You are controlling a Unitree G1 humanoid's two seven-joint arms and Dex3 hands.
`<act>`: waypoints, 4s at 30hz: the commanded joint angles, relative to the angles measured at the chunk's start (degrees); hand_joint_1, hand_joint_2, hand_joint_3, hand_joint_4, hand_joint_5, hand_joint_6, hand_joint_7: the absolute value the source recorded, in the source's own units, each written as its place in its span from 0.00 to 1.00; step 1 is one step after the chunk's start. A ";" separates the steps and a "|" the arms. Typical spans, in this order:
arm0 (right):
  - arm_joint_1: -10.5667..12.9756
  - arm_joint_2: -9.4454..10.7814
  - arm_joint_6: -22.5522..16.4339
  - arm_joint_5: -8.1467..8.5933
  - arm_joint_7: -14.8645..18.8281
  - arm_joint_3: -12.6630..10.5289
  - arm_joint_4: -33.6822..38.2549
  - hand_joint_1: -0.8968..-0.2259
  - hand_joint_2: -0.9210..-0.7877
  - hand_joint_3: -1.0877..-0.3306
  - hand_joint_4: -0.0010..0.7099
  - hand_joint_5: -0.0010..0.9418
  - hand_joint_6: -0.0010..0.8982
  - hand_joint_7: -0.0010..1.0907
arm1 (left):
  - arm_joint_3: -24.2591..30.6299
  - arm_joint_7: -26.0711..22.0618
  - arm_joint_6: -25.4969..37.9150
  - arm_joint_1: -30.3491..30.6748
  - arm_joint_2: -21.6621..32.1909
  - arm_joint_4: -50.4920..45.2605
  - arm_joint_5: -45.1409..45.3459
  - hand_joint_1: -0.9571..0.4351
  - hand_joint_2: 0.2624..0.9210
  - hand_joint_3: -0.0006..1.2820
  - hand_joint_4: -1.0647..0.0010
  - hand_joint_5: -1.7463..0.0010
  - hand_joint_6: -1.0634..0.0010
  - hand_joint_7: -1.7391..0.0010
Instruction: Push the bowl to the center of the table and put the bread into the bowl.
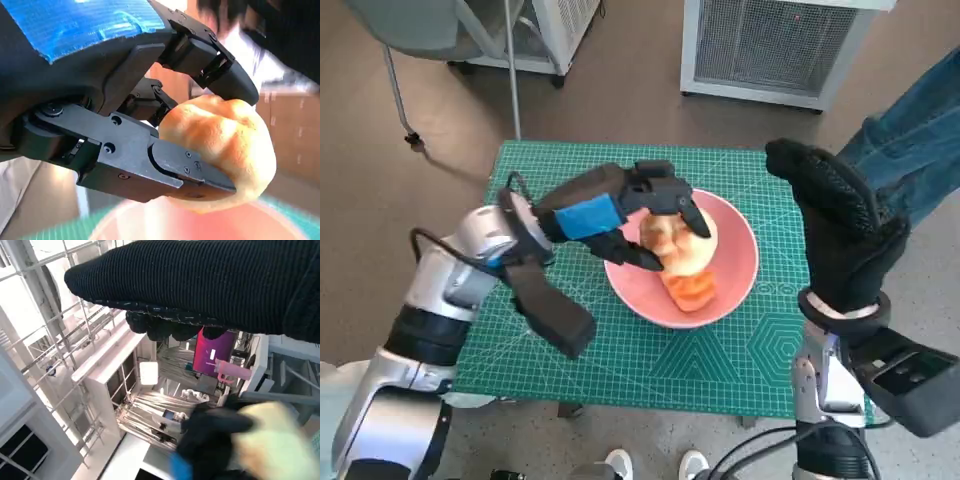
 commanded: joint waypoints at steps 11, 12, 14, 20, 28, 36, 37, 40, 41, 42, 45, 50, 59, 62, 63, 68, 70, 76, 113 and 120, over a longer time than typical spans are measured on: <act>1.88 0.45 0.74 -0.53 -1.09 -0.30 -0.66 0.42 0.00 0.44 0.37 0.02 0.00 0.67 | -3.26 -16.71 17.57 3.67 -1.00 -5.28 0.07 0.64 0.84 0.05 0.64 0.94 0.64 0.78; 1.90 0.43 0.75 -0.51 -1.11 -0.32 -0.67 0.42 0.00 0.44 0.37 0.02 0.00 0.67 | -3.15 -17.37 18.35 3.97 -0.95 -6.12 -0.06 0.63 0.83 0.04 0.65 0.96 0.64 0.82; 1.80 0.44 0.67 -0.49 -1.14 -0.39 -0.37 0.42 0.00 0.44 0.37 0.02 0.00 0.67 | -2.80 -17.51 18.98 4.67 -0.44 -7.83 0.09 0.60 0.83 0.03 0.65 0.98 0.65 0.85; 1.57 0.81 0.58 -0.86 -1.51 -0.16 -0.15 0.42 0.00 0.44 0.37 0.03 0.00 0.67 | 0.99 -14.93 17.03 7.16 -0.70 -7.54 -6.32 0.40 0.86 0.02 0.65 0.99 0.65 0.90; 1.19 1.37 0.09 -1.03 -1.55 -0.10 0.97 0.43 0.00 0.44 0.37 0.03 0.00 0.67 | 8.52 -10.52 16.01 11.83 -2.00 -9.25 -16.85 0.23 0.99 0.09 0.66 1.00 0.68 0.93; 0.98 1.36 0.03 -1.22 -1.59 -0.09 1.41 0.44 0.00 0.43 0.37 0.03 0.00 0.68 | 16.52 -8.37 14.55 18.09 -7.40 -11.12 -32.28 0.25 1.00 0.20 0.69 1.00 0.67 0.93; 0.85 1.31 0.20 -1.23 -1.65 -0.10 1.32 0.44 0.00 0.43 0.37 0.03 0.00 0.68 | 17.55 -7.59 13.68 19.17 -8.71 -11.43 -34.34 0.25 1.00 0.21 0.69 1.00 0.67 0.93; 0.37 1.07 0.87 -1.08 -1.77 -0.18 0.94 0.44 0.00 0.43 0.37 0.03 0.00 0.68 | 19.88 -5.80 11.76 21.75 -12.45 -12.67 -39.63 0.25 1.00 0.30 0.67 0.99 0.64 0.93; 0.21 1.03 1.06 -1.07 -1.81 -0.18 0.85 0.44 0.00 0.43 0.37 0.03 0.00 0.68 | 20.42 -5.43 11.35 22.30 -13.40 -13.01 -40.92 0.25 1.00 0.32 0.67 0.99 0.64 0.93; 0.11 1.02 1.18 -1.07 -1.85 -0.17 0.80 0.44 0.00 0.43 0.37 0.03 0.00 0.68 | 20.77 -5.25 11.08 22.65 -13.99 -13.21 -41.73 0.25 1.00 0.34 0.66 0.99 0.64 0.93; -0.79 1.03 1.96 -1.39 -2.22 0.04 0.35 0.44 0.00 0.44 0.37 0.03 0.00 0.68 | 21.97 -4.79 11.03 23.93 -17.40 -14.96 -46.61 0.24 1.00 0.39 0.66 0.99 0.65 0.93; -2.53 0.96 3.45 -2.36 -3.09 0.50 -0.62 0.45 0.00 0.43 0.36 0.03 0.00 0.68 | 22.65 -6.71 11.78 25.34 -19.82 -18.03 -52.27 0.24 1.00 0.41 0.67 1.00 0.68 0.94; -4.72 0.89 4.88 -3.86 -4.06 1.31 -1.55 0.47 0.00 0.41 0.36 0.03 0.00 0.68 | 23.92 -6.62 10.91 25.77 -20.70 -20.67 -52.75 0.28 1.00 0.38 0.71 1.00 0.68 0.95; -5.37 0.74 4.88 -4.71 -4.38 1.47 -1.70 0.46 0.00 0.41 0.36 0.03 0.00 0.68 | 24.47 -5.76 11.15 25.58 -21.84 -21.45 -53.56 0.36 1.00 0.32 0.70 1.00 0.67 0.95; -5.53 0.66 4.87 -4.89 -4.44 1.50 -1.71 0.46 0.00 0.41 0.36 0.03 0.00 0.68 | 24.63 -5.45 11.12 25.51 -22.11 -21.56 -53.51 0.38 1.00 0.30 0.70 1.00 0.67 0.95; -6.16 0.09 4.68 -5.27 -4.47 1.61 -1.63 0.46 0.00 0.41 0.38 0.03 0.00 0.68 | 25.08 -4.11 9.18 25.03 -22.74 -21.49 -51.41 0.56 1.00 0.22 0.68 0.99 0.66 0.95; -6.32 -0.08 4.56 -5.31 -4.35 1.57 -1.51 0.46 0.00 0.41 0.39 0.04 0.00 0.68 | 25.05 -3.98 8.51 24.81 -22.85 -21.24 -51.06 0.61 1.00 0.20 0.67 0.99 0.65 0.95; -6.48 -0.43 4.33 -5.24 -3.99 1.50 -1.29 0.45 0.00 0.41 0.40 0.04 0.00 0.68 | 24.94 -4.28 7.91 24.51 -23.49 -21.03 -51.86 0.67 1.00 0.20 0.65 0.99 0.65 0.95; -4.23 -2.52 9.36 -4.40 -4.40 0.41 -6.55 0.43 0.00 0.42 0.38 0.04 0.00 0.68 | 23.99 -4.87 10.04 26.47 -24.61 -24.90 -50.09 0.66 1.00 0.20 0.61 0.99 0.60 0.95; -3.37 -2.87 10.40 -4.83 -4.62 0.34 -8.30 0.44 0.00 0.41 0.38 0.04 0.00 0.68 | 23.86 -4.72 10.08 26.96 -24.57 -26.10 -49.81 0.66 1.00 0.20 0.60 0.99 0.60 0.96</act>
